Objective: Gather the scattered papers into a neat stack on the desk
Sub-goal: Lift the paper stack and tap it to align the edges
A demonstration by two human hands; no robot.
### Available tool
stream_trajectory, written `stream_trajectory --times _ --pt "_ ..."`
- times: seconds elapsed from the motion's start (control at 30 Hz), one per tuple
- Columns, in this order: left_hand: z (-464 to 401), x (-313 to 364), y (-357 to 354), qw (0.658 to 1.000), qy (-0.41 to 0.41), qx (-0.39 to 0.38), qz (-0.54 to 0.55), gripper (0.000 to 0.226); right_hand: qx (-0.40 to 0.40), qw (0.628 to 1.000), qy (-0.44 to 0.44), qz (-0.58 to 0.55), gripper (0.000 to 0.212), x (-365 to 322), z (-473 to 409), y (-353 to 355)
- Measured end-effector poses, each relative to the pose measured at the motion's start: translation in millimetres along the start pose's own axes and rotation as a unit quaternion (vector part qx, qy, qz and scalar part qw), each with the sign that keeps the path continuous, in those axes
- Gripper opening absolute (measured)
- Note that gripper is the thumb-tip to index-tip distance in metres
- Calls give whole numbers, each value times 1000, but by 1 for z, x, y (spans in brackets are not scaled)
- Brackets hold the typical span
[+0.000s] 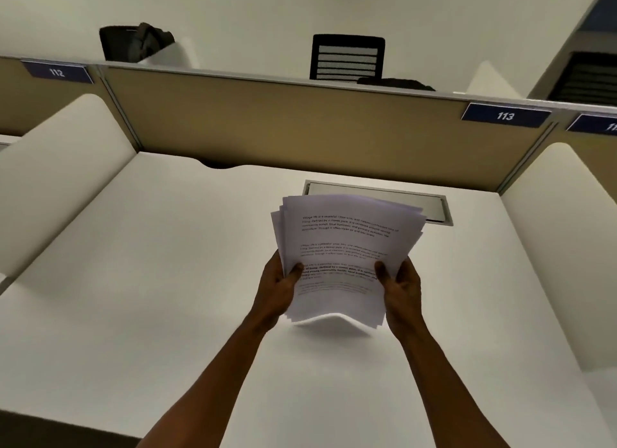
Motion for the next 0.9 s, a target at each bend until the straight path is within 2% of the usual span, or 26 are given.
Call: stream_trajectory --times 0.17,0.3,0.53,0.7,0.9 --pt "-5 3 -3 1000 -8 -15 5 36 -15 999 9 -30 29 1 5 11" --pt "3 -10 -13 1000 8 -23 -17 41 -6 1000 -15 -2 35 23 14 26" --pt "1 -11 -25 999 24 1 -32 32 24 999 -29 23 26 33 16 24" --pt "1 -11 -21 999 22 0 -29 39 7 999 -22 24 29 28 16 24" --pt "8 -15 -25 999 25 23 -26 49 36 998 -39 23 30 43 19 27"
Point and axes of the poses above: each hand's wrist, its own z-axis away from the middle knuckle, its own y-axis out of the back of the hand, x = y × z, the point moved 1 cm from there along -z, towards the middle knuckle, and after that the axes turned 15 degrees about -z, right-handed, at the moved point
